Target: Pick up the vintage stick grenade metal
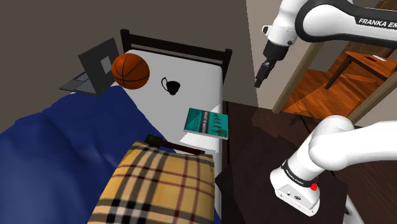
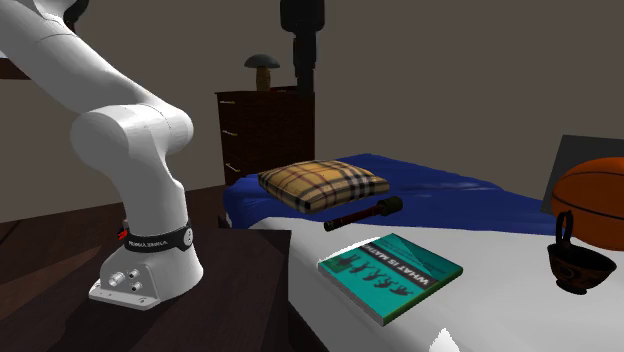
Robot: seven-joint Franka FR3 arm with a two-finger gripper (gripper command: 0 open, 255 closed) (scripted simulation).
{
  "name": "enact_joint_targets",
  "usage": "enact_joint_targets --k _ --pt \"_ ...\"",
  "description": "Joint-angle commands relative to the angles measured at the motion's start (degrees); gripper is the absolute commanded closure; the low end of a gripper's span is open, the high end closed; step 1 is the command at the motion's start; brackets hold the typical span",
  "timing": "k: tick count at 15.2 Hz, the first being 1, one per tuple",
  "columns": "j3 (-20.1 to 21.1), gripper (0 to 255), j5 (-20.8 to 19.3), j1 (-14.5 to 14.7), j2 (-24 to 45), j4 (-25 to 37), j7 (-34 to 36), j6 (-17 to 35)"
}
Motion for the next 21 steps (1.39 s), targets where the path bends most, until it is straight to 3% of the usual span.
enact_joint_targets --k 1,11,21 --pt "0.0 0 0.0 0.0 0.0 0.0 0.0 0.0" --pt "4.5 0 3.7 4.8 13.2 -4.8 0.6 18.0" --pt "9.5 0 5.0 8.6 31.8 -2.9 1.4 34.7"
